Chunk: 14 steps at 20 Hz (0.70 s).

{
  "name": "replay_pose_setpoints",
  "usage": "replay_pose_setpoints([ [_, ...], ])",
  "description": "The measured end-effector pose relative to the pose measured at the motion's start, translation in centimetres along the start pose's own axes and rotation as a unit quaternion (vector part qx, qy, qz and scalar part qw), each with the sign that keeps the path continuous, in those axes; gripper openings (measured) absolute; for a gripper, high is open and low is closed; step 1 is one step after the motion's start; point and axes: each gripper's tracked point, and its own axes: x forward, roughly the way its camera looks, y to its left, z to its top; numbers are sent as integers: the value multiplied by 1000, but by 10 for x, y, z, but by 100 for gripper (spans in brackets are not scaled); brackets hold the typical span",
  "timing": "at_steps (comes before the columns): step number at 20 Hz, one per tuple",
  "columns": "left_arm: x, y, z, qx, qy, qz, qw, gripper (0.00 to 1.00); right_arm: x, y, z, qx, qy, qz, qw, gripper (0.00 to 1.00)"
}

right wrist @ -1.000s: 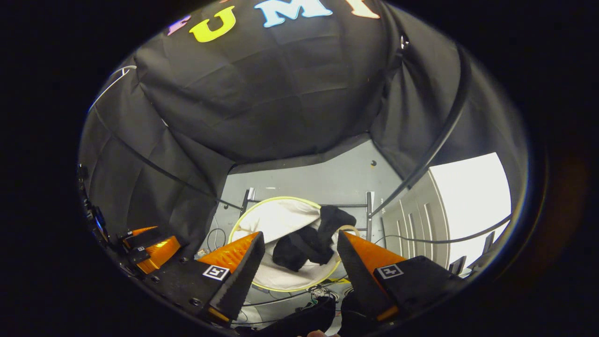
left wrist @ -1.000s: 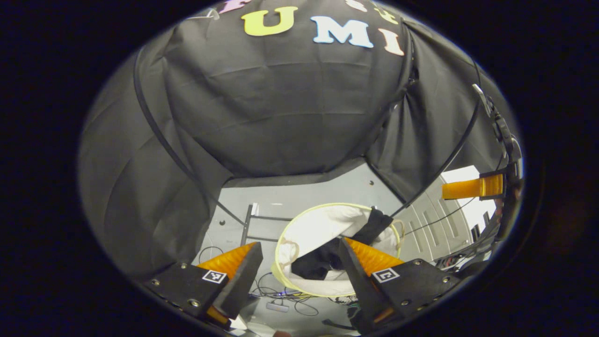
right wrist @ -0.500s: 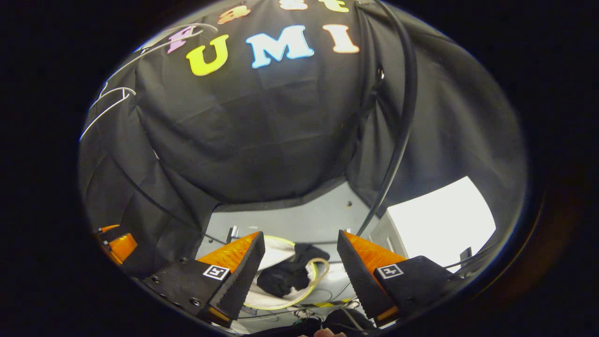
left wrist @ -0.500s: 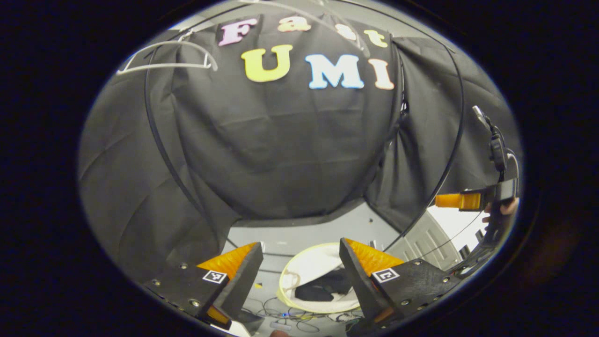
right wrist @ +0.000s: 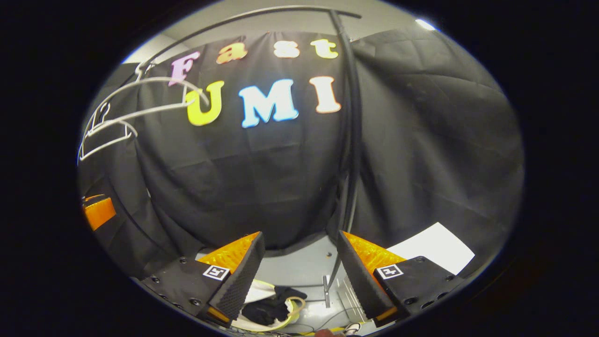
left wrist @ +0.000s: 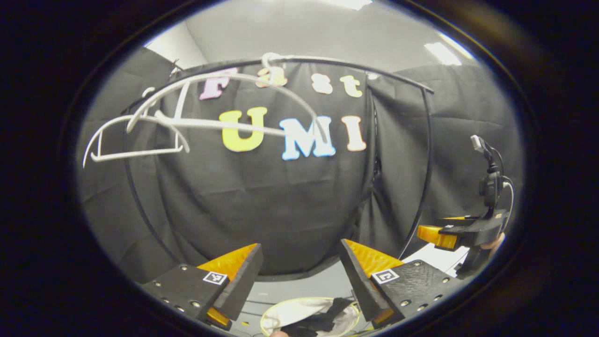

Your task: Grasp the clothes on the hanger with both hands and then place them into the laundry hamper below.

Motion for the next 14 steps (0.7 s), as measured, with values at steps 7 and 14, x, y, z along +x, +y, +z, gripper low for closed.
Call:
replay_pose_setpoints([
  [7,-20,-39,97,-68,-84,39,993,95,-14,-66,82,16,-103,-1,995,92],
  [14,-42,-51,137,-92,-123,115,981,95,-39,-92,127,-41,-162,23,986,92],
])
